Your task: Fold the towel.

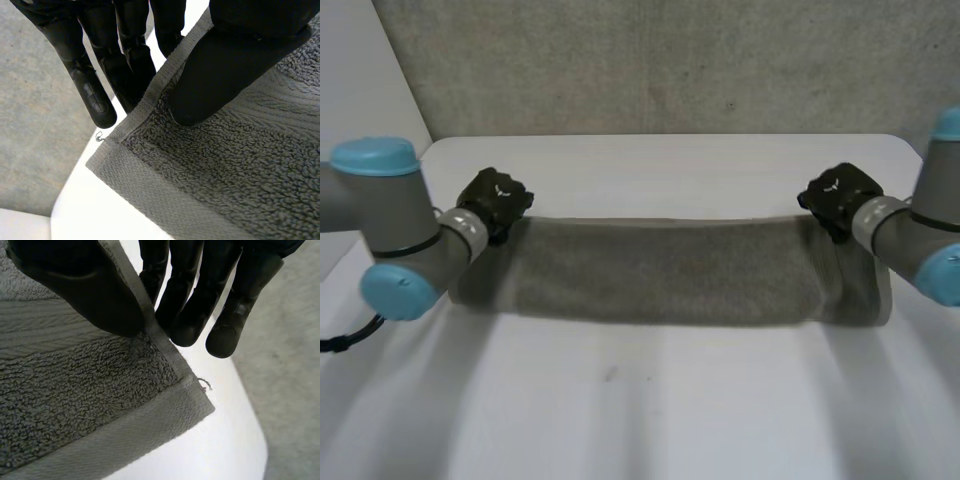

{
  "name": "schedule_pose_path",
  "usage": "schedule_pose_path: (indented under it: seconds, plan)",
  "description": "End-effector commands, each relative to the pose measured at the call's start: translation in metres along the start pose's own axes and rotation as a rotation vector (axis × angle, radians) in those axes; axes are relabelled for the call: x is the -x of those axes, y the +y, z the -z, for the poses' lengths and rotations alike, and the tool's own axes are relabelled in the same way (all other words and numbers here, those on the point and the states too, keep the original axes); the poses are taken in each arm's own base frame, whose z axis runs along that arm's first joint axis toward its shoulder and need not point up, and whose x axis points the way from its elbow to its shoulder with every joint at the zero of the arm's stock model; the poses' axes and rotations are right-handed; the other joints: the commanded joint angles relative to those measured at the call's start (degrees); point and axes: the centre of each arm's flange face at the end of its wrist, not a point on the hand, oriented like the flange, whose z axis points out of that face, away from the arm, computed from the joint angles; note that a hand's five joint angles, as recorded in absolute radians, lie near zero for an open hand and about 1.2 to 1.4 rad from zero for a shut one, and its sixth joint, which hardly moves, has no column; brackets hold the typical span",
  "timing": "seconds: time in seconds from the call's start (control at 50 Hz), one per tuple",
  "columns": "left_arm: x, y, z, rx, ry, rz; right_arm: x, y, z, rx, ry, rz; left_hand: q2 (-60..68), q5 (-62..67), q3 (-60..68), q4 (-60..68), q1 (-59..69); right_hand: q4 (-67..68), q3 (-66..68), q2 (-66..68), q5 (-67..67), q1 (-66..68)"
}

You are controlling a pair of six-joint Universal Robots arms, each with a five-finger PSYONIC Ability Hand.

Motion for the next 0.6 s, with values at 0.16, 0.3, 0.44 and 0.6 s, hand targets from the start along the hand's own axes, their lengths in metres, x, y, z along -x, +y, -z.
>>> schedule_pose_path:
  seconds: [0.16,0.3,0.44,0.6]
  plan:
    - [-0.007,0.003,-0.061,-0.045,-0.112,-0.018,0.012,0.009,-0.056,-0.026,0.108,0.028,10.22,10.44,10.27,10.13,10.8,-19.64,-19.1,-19.46,-20.32,-19.46]
    - [-0.014,-0.008,-0.062,-0.079,-0.108,-0.001,0.006,0.005,-0.06,-0.037,0.136,0.01,-59.78,-59.56,-59.73,-59.87,-59.2,-67.33,-66.79,-67.15,-68.01,-67.15]
    - [-0.009,-0.023,-0.051,-0.098,-0.106,0.066,-0.015,-0.009,-0.035,-0.019,0.181,-0.164,-59.78,-59.56,-59.73,-59.87,-59.2,-67.33,-66.79,-67.15,-68.01,-67.15]
    - [-0.012,-0.025,-0.016,-0.054,-0.052,0.131,-0.006,-0.007,0.017,0.071,0.082,-0.253,-59.78,-59.56,-59.73,-59.87,-59.2,-67.33,-66.79,-67.15,-68.01,-67.15]
